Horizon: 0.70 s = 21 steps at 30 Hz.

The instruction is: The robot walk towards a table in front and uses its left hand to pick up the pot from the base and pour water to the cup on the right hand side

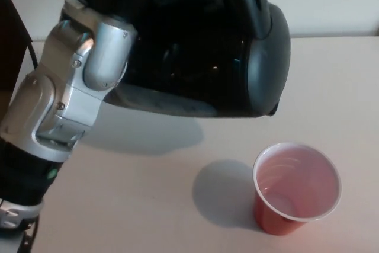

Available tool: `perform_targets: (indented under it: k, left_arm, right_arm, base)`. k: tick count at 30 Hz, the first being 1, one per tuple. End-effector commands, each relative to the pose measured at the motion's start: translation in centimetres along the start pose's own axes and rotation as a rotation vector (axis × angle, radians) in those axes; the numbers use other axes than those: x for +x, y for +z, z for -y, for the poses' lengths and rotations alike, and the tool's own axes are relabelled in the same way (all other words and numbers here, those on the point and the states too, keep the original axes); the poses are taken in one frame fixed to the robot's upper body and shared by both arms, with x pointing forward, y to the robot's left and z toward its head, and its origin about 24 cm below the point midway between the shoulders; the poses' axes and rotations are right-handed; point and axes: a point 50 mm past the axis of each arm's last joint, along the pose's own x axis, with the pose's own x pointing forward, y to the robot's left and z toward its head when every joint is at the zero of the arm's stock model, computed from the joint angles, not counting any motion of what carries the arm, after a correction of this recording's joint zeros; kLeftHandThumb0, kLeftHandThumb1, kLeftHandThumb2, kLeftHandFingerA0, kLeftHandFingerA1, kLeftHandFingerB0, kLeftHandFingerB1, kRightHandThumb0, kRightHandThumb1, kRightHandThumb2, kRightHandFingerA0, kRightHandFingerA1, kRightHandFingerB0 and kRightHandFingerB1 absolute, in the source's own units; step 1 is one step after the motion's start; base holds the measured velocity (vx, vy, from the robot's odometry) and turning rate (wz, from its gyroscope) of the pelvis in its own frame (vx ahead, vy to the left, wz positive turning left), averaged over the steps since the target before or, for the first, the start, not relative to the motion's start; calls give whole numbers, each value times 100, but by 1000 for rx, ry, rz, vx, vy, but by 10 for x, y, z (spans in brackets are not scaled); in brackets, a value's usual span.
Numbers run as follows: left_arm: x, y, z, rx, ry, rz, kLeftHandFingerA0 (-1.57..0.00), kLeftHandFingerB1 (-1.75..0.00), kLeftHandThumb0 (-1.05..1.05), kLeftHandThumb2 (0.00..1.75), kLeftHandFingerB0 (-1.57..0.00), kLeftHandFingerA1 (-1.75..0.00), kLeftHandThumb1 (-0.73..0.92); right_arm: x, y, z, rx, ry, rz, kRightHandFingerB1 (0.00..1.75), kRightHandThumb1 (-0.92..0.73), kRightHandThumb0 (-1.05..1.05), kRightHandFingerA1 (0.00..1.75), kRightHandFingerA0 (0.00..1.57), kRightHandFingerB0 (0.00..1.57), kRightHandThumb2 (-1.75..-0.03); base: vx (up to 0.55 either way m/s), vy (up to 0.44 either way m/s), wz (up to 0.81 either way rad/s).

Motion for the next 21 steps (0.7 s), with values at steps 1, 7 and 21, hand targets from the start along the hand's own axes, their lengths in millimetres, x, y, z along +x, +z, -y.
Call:
perform_targets:
  k: [1,7,21]
  left_arm:
    - [11,21,-13,126,68,232,-103,-51,-36,57,-97,-164,45]
    - [10,30,-12,137,49,297,-99,-64,-30,59,-93,-163,51]
    - [5,39,-13,128,71,343,-94,-88,-28,60,-84,-171,58]
  right_arm:
    - [0,9,5,-31,-3,21,47,-69,-48,66,59,46,-61]
    - [0,10,6,-30,2,23,49,-70,-48,67,56,47,-61]
    - [0,8,5,-38,-1,11,49,-70,-46,66,58,48,-61]
  base:
    - [0,0,0]
    - [0,0,0]
    - [0,0,0]
